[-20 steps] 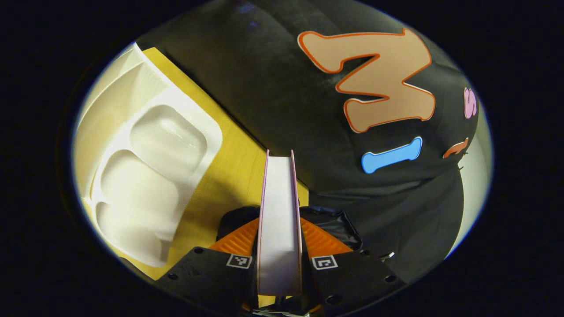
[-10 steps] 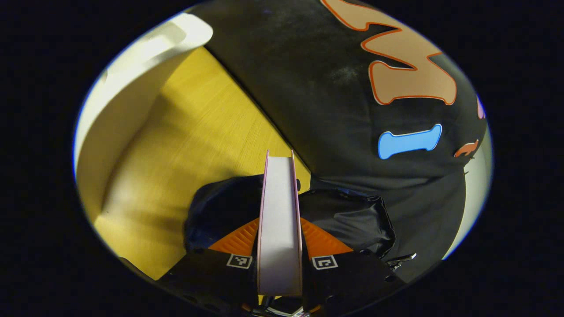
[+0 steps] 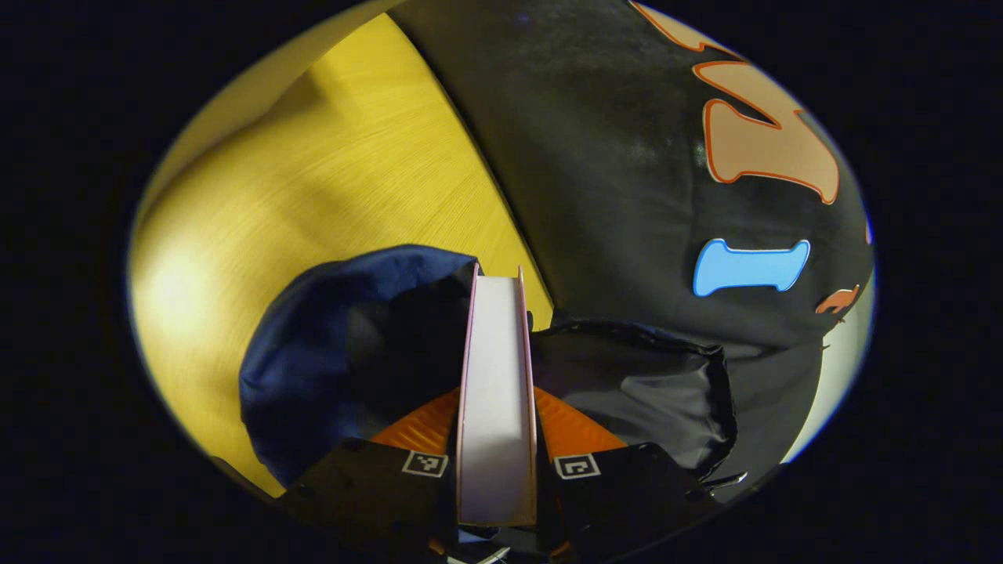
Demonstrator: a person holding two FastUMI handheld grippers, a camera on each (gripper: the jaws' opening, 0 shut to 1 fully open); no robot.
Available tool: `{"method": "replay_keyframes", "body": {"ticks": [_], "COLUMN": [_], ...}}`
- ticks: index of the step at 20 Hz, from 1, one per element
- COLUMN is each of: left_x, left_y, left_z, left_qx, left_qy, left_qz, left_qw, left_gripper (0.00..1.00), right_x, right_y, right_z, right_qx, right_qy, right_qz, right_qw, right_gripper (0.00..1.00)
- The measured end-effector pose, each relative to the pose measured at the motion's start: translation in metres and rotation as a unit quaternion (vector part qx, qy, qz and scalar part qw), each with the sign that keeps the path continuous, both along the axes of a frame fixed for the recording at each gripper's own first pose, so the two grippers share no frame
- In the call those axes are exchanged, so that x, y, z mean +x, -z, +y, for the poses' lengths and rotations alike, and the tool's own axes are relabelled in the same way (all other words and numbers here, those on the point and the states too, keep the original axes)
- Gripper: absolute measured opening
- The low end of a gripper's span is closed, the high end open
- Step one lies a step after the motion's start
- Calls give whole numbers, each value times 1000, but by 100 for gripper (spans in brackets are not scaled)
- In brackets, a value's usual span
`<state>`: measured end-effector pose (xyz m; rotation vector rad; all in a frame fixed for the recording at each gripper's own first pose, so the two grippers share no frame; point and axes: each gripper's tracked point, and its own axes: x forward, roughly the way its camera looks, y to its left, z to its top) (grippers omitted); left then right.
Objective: Open the schoolbag, grab two books from the bookshelf and put them into the schoolbag.
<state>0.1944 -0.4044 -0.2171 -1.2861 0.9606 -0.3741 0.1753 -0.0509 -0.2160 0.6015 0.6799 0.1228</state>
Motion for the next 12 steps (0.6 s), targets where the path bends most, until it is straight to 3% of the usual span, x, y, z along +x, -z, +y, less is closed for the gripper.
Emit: {"method": "replay_keyframes", "body": {"ticks": [5,8,11,12], "left_x": [-5,-6,-9,-11], "left_y": [7,13,23,34], "left_z": [-19,-20,-20,-17], "left_qx": [-17,-20,-6,18], "left_qy": [-17,-23,-19,-10], "left_qz": [8,20,32,46], "left_qw": [1000,999,999,999], "left_gripper": [33,38,37,34], "right_x": [4,7,5,5], "right_y": [1,3,7,8], "right_z": [2,-1,-3,-3], "right_qx": [6,14,19,20], "right_qy": [3,9,12,12], "right_qz": [-4,-2,2,5], "right_qw": [1000,1000,1000,1000], "right_gripper": [5,5,6,6]}}
